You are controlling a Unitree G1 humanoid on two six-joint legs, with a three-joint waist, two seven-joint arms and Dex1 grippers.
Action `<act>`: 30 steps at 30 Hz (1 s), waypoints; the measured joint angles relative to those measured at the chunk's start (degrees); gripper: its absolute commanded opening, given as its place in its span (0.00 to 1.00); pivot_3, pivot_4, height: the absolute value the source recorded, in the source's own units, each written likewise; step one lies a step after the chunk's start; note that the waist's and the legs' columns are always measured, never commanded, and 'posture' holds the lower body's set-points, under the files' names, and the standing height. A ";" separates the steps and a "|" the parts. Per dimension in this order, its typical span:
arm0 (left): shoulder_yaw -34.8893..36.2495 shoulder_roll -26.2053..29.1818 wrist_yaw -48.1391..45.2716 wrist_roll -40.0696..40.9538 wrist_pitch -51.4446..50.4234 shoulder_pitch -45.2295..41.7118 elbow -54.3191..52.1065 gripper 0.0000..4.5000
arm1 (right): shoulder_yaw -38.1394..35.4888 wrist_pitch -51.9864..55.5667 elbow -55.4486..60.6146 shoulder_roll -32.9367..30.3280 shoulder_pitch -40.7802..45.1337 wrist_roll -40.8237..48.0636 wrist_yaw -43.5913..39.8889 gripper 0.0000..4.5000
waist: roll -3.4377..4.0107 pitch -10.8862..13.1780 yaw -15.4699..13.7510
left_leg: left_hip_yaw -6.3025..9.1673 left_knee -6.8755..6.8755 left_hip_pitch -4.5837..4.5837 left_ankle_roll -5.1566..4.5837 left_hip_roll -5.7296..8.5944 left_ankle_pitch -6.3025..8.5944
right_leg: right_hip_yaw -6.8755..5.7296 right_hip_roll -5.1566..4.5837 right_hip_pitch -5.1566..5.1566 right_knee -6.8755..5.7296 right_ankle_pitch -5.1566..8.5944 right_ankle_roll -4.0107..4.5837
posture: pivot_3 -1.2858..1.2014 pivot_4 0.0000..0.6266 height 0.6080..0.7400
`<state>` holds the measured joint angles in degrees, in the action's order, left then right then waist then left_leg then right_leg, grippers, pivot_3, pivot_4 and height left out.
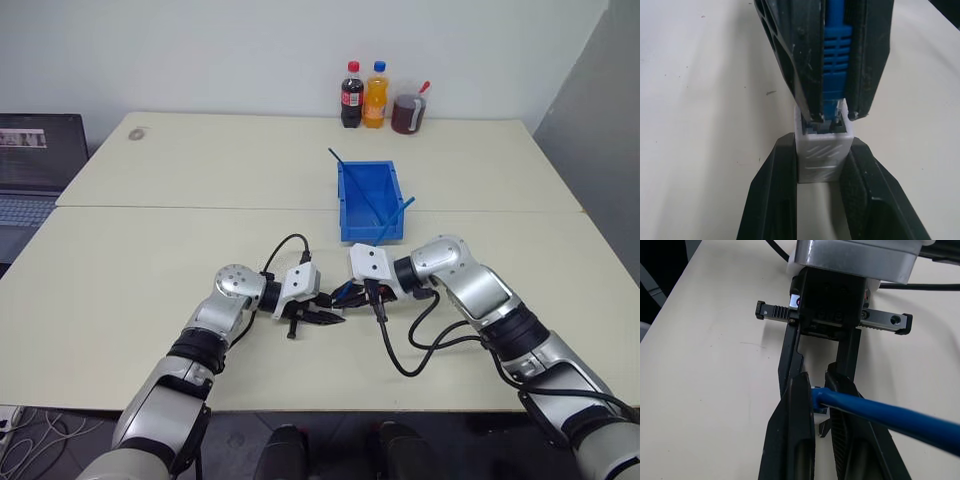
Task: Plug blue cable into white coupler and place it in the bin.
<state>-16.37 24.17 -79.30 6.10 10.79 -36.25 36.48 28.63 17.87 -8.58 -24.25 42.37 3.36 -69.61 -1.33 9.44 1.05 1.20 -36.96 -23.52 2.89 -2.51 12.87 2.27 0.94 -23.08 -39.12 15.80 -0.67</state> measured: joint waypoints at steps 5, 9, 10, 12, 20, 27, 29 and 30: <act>1.02 0.90 1.16 0.93 -3.80 2.06 -4.19 0.50 | -4.78 6.13 -1.17 3.52 -1.14 2.87 3.66 0.03 | 0.01 -0.02 0.59 | -0.02 0.01 0.10 0.00 -0.06 0.00 | 0.05 0.04 -0.01 -0.20 0.08 -0.12 | 0.52 0.24 1.00; 5.08 4.50 2.49 5.65 -12.80 5.59 -15.49 0.68 | -10.66 16.46 0.60 3.84 -3.35 7.74 7.16 0.03 | 0.02 0.12 0.89 | -0.01 0.02 0.06 0.00 -0.09 0.00 | 0.09 0.04 -0.16 -0.42 0.10 0.07 | 0.52 0.24 1.00; 6.87 5.59 3.80 7.15 -15.20 6.82 -19.55 0.72 | -12.54 19.86 1.77 3.13 -3.69 9.33 8.10 0.03 | 0.05 0.18 0.91 | 0.00 0.04 0.05 0.00 -0.10 0.00 | 0.10 0.03 -0.19 -0.43 0.10 0.08 | 0.52 0.24 1.00; 10.93 7.09 7.45 9.74 -19.51 9.32 -27.24 0.81 | -17.54 27.14 4.81 1.61 -3.78 13.06 9.84 0.03 | 0.07 0.21 0.85 | 0.04 0.07 0.04 0.00 -0.12 0.00 | 0.10 0.02 -0.20 -0.43 0.11 0.10 | 0.52 0.24 1.00; 19.73 5.33 25.11 16.89 -35.42 15.59 -50.23 1.00 | -32.76 43.51 -7.74 4.89 13.44 22.66 20.05 0.03 | 0.10 0.54 1.40 | -0.02 0.10 0.09 -0.01 -0.09 -0.01 | 0.13 0.05 -0.20 -0.43 0.17 -0.02 | 0.52 0.24 1.00; 22.43 0.42 38.65 19.70 -40.69 17.74 -57.37 1.00 | -35.76 20.24 -49.51 8.07 35.55 14.80 32.48 0.11 | -0.02 0.55 1.74 | -0.24 0.27 0.11 -0.02 -0.10 0.00 | 0.28 0.04 -0.16 -0.13 0.02 0.24 | 0.52 0.24 1.00; 22.38 0.29 40.18 19.69 -40.95 20.22 -58.35 1.00 | -35.78 15.59 -56.64 8.68 36.50 12.92 34.02 0.20 | -0.02 0.56 1.79 | -0.29 0.34 -0.08 -0.01 -0.11 0.00 | 0.32 -0.01 -0.23 0.07 0.00 0.24 | 0.52 0.24 1.00; 22.39 0.30 40.63 19.70 -41.19 20.91 -58.50 1.00 | -35.80 14.43 -58.95 8.92 36.56 12.37 34.43 0.26 | -0.02 0.57 1.74 | -0.28 0.32 -0.33 0.00 -0.10 0.01 | 0.32 -0.07 -0.44 0.06 0.00 0.24 | 0.52 0.24 1.00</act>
<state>6.02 24.47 -38.66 25.80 -30.40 -15.34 -22.03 -7.17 32.31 -67.52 -15.32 78.93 15.73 -35.18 -1.34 10.00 2.78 0.92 -36.64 -23.85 2.89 -2.60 12.87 2.59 0.87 -23.52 -39.06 15.80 -0.43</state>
